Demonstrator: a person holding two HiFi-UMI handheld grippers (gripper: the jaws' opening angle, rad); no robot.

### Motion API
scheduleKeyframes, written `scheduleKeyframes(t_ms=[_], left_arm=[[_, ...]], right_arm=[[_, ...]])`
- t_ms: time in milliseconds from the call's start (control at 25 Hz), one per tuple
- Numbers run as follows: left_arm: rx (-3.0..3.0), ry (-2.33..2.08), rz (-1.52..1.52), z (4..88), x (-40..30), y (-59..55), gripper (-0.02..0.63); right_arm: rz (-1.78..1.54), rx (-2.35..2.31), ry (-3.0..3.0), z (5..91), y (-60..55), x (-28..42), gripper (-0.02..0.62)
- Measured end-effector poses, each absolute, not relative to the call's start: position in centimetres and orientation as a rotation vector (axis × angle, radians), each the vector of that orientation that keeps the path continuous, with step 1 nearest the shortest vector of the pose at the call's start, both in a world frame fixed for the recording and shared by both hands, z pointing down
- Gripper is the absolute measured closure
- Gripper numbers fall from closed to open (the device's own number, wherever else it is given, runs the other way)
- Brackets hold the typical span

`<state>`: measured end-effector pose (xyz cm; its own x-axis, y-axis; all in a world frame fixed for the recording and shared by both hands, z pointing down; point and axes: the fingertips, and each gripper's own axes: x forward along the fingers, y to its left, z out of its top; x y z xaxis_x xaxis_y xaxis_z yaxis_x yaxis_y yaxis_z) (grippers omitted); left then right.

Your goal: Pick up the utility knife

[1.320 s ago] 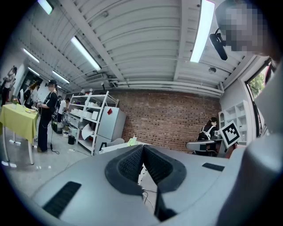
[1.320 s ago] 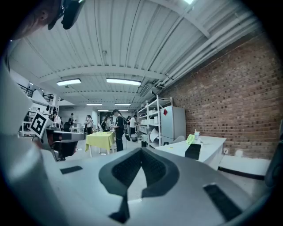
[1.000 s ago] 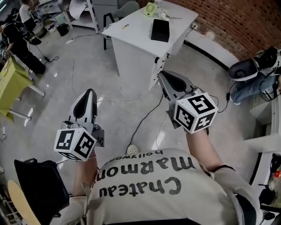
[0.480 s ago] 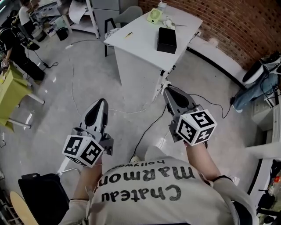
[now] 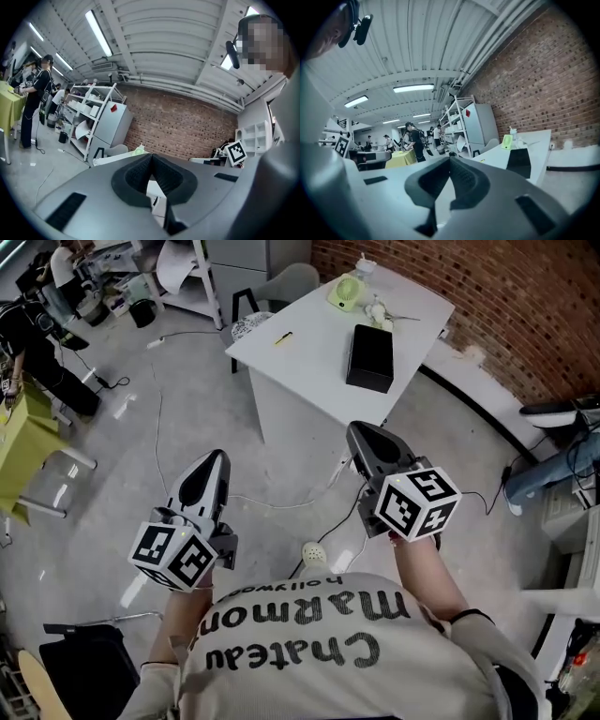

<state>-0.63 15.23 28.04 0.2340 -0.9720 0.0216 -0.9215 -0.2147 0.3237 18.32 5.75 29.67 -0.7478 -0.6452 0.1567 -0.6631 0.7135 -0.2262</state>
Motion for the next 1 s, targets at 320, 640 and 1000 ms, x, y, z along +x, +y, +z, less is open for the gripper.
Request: scheduleKeyframes(t_ms=[320, 640, 1000], left_arm=[[2.209, -1.877, -0.378, 26.5, -1.1, 5.9, 0.604], [2.073, -1.918, -0.471, 29.5, -2.7, 2.0, 0.603], [1.942, -1.934, -0.373, 34.7, -7.4, -0.5, 0.603]], right_arm=[[0.406, 0.972, -2.932, 27.9, -5.0, 16.7, 0.592], [0.500, 0.873, -2.897, 31.5, -10.6, 15.2, 0.592], [0.598, 0.815, -2.814, 38.1, -13.0, 11.6, 0.592]])
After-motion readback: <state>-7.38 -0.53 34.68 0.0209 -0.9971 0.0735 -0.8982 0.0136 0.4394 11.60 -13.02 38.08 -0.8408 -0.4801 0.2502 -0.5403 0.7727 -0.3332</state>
